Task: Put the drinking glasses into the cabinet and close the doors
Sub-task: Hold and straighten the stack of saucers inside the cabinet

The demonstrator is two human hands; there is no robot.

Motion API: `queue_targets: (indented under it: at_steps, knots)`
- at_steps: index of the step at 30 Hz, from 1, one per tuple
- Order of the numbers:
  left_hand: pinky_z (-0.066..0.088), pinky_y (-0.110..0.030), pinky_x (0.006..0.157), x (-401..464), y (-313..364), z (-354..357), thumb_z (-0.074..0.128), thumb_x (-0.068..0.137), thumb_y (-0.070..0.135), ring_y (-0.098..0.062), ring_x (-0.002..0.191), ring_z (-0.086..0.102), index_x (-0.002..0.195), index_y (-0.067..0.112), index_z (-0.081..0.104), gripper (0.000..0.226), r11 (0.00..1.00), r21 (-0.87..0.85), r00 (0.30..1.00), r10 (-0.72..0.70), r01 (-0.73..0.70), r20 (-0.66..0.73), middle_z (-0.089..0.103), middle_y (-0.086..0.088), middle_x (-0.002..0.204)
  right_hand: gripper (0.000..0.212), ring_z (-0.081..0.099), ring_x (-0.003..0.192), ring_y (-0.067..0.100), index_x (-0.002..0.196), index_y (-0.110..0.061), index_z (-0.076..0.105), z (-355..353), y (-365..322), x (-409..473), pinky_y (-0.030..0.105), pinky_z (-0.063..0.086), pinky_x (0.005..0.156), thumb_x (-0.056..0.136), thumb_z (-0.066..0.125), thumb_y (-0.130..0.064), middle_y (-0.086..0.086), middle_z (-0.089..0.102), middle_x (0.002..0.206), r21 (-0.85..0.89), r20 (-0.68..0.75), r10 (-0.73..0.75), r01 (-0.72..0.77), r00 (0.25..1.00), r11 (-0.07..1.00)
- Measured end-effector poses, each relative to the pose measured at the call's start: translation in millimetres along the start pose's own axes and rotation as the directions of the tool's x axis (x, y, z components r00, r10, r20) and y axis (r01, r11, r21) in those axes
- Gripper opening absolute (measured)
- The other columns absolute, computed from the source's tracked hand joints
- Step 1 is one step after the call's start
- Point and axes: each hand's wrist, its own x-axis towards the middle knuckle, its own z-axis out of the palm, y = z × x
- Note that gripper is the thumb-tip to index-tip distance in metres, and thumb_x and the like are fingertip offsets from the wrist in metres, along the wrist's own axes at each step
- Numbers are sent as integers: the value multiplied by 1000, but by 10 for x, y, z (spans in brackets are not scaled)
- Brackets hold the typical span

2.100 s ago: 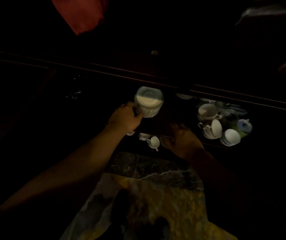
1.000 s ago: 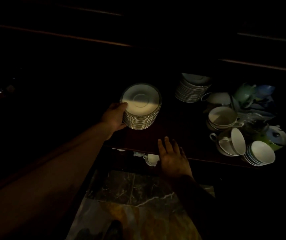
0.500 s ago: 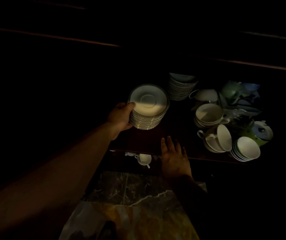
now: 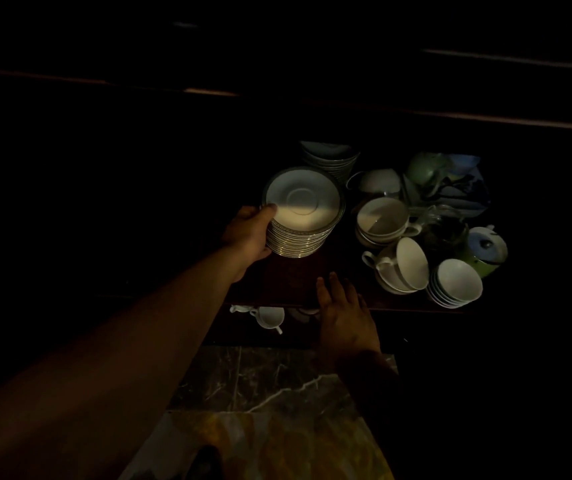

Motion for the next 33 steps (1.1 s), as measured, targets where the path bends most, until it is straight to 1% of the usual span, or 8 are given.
queue_targets:
  at_steps: [8,13,18,23,26,29,31,33]
  knots:
    - [56,-44,87,-25,4,275,56,95,47,-28,115,59,133,21,50,46,1000,7,1000,-2,2,9,58,-7,133,90,3,156,33,162,-17,2,-20,167,-86,47,14,125,94,58,-36,11,2,170,0,23,-2,2,1000,1000]
    - [57,-40,82,-22,8,372,56,94,50,-27,111,60,134,23,50,49,1000,28,1000,4,-5,7,57,-5,129,85,3,156,31,163,-18,3,-39,194,-80,45,14,124,97,55,-33,9,1,171,13,17,-5,5,1000,1000]
    - [56,-50,92,-10,-5,437,56,92,52,-32,110,60,131,24,52,48,998,62,1000,12,-11,-9,57,-6,129,85,4,156,32,163,-18,3,-41,202,-83,46,15,124,97,56,-34,9,2,171,10,24,-9,9,1000,1000]
    - [57,-46,88,-51,16,429,53,94,54,-33,118,57,140,26,45,54,998,69,999,-3,1,37,51,-7,141,79,5,155,33,163,-18,6,-78,205,-59,47,17,124,100,51,-35,9,3,170,17,44,-12,12,999,1000]
    - [55,-48,87,-107,8,434,44,96,59,-38,126,52,147,30,36,59,989,147,997,-10,-1,73,43,-8,150,89,3,155,32,163,-18,6,-126,203,-49,47,18,124,95,60,-39,9,2,170,24,101,-14,11,995,1000]
    - [50,-53,98,-172,16,417,42,95,63,-37,126,52,148,26,37,64,952,299,997,44,-60,62,46,-9,148,97,3,155,33,163,-19,7,-229,204,-44,48,23,122,91,70,-36,9,1,170,22,191,-18,14,981,1000]
    - [49,-47,98,-272,42,382,42,94,64,-33,124,54,144,23,43,65,917,376,991,111,-131,74,51,-9,143,95,14,152,35,161,-19,15,-335,196,-66,48,31,119,88,74,-34,10,11,168,23,225,-31,26,974,999]
    - [45,-34,90,-446,84,320,43,94,64,-28,123,55,142,24,45,63,870,447,978,172,-206,116,55,-5,140,85,28,146,35,157,-21,28,-454,177,-131,46,38,115,87,73,-35,8,27,162,13,202,-50,48,978,999]
